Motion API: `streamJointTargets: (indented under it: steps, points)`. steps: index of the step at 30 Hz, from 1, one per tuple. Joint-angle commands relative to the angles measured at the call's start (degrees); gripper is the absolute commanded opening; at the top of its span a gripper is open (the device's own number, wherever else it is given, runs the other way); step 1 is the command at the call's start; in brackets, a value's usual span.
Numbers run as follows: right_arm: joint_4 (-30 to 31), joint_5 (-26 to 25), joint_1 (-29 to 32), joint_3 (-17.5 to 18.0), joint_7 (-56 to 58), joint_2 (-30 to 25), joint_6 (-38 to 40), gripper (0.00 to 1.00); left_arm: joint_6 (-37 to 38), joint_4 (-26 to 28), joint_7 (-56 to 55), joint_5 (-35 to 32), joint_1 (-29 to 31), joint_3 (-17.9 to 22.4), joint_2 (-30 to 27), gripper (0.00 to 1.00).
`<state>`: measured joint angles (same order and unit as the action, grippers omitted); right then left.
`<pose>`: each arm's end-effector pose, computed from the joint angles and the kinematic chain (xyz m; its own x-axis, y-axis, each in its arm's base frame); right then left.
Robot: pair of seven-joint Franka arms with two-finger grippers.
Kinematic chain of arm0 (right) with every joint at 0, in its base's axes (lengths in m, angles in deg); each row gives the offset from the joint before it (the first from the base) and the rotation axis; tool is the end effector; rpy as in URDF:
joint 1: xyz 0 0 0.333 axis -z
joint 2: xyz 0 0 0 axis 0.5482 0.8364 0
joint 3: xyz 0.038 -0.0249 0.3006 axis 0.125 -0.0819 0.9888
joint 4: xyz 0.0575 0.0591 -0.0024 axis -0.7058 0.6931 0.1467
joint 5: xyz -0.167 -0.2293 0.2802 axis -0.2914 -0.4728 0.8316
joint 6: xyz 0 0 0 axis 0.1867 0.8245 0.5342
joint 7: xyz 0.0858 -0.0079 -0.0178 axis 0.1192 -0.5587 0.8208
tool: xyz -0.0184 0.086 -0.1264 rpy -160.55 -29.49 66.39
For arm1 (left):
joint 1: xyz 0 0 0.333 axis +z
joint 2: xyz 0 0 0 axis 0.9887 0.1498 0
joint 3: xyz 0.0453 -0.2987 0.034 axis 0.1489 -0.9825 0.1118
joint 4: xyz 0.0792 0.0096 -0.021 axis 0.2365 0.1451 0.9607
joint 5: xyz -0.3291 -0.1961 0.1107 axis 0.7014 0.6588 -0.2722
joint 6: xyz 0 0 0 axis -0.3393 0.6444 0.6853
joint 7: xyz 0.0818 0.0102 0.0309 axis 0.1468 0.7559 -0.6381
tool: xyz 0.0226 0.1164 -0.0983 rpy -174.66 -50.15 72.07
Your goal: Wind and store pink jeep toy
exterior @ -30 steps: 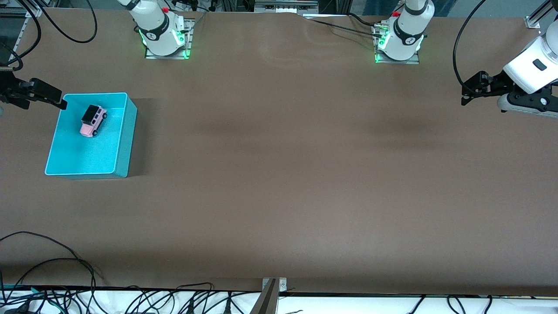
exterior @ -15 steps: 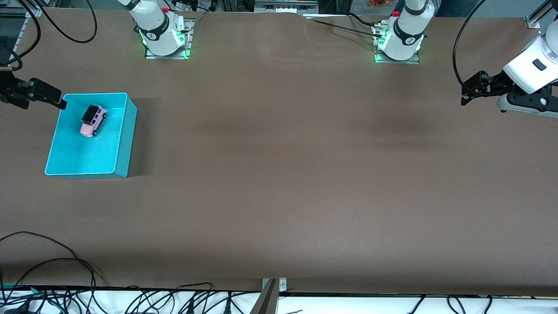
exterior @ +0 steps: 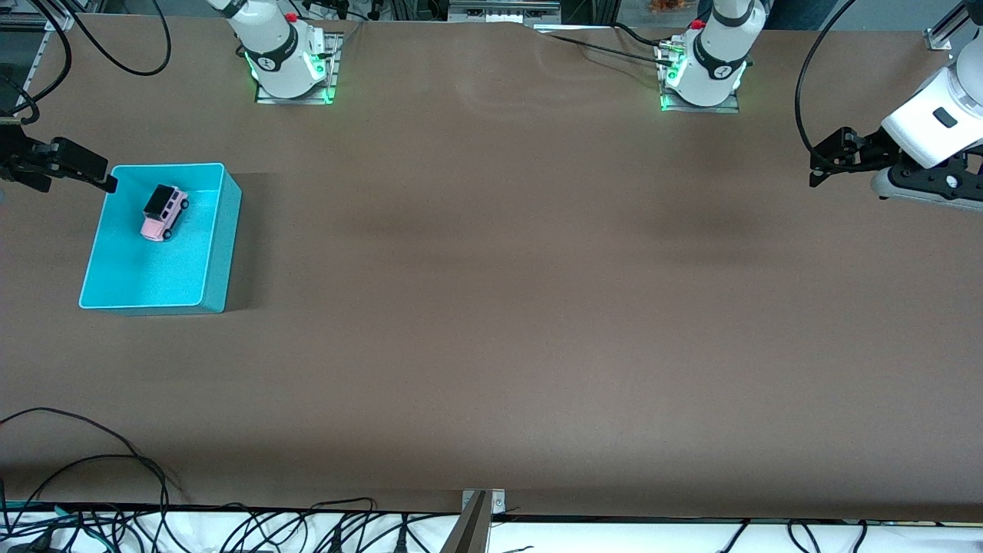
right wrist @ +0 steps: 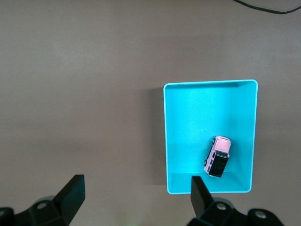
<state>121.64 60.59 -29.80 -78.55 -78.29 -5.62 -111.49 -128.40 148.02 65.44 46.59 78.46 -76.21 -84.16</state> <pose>0.5680 -0.0259 0.5556 0.9986 -0.0180 -0.0493 -0.0196 -0.9993 -0.0333 0.5507 -0.0346 0.5451 0.9801 -0.1894 -0.0588 -0.1905 -0.9816 -0.0144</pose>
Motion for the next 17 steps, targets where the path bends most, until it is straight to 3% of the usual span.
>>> streamJointTargets:
  steps: [1,17]
  points:
    - [0.0,-0.82,-0.19,-0.24,0.13,-0.78,0.6,1.0,0.31,-0.8,-0.67,0.69,-0.06,-0.21,0.23,1.0]
    - [0.09,-0.91,-0.19,-0.24,0.21,-0.78,0.6,1.0,1.72,-0.71,-0.76,0.6,-0.15,-0.39,0.31,1.0]
